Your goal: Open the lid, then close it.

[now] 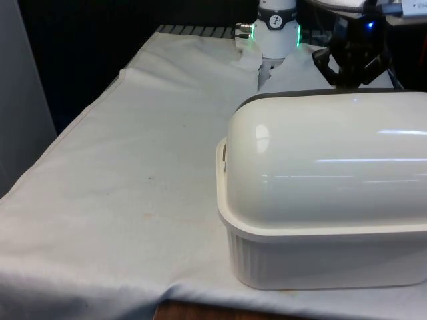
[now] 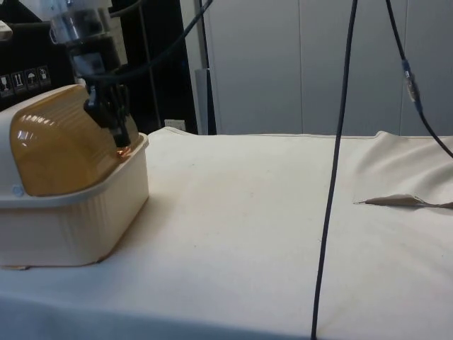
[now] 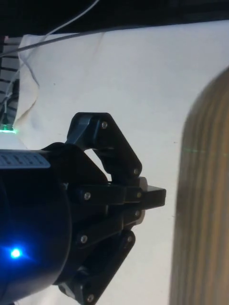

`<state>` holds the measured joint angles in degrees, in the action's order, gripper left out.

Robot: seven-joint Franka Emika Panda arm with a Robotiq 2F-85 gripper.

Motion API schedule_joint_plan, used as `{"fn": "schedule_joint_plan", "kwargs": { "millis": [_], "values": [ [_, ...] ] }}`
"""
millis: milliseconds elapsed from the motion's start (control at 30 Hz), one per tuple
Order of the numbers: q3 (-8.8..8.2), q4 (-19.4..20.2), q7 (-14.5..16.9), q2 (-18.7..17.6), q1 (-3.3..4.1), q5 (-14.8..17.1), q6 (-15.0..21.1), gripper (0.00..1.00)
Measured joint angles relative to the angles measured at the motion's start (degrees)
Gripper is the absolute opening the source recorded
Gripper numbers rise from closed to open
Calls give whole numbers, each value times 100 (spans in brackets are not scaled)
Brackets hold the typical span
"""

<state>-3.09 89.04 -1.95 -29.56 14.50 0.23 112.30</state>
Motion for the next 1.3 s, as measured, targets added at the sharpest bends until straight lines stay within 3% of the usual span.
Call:
{"fn": "schedule_joint_plan", "kwargs": {
  "millis": [567,867,1133,1300],
  "values": [
    [109,974,-40,647,34,-6,138,0],
    [103,1770,-11,1146,34,-29,487,0],
    [-11,2149,132,1295,-11,-34,739,0],
    [-40,2183,166,1295,-29,-34,773,0]
  ]
}}
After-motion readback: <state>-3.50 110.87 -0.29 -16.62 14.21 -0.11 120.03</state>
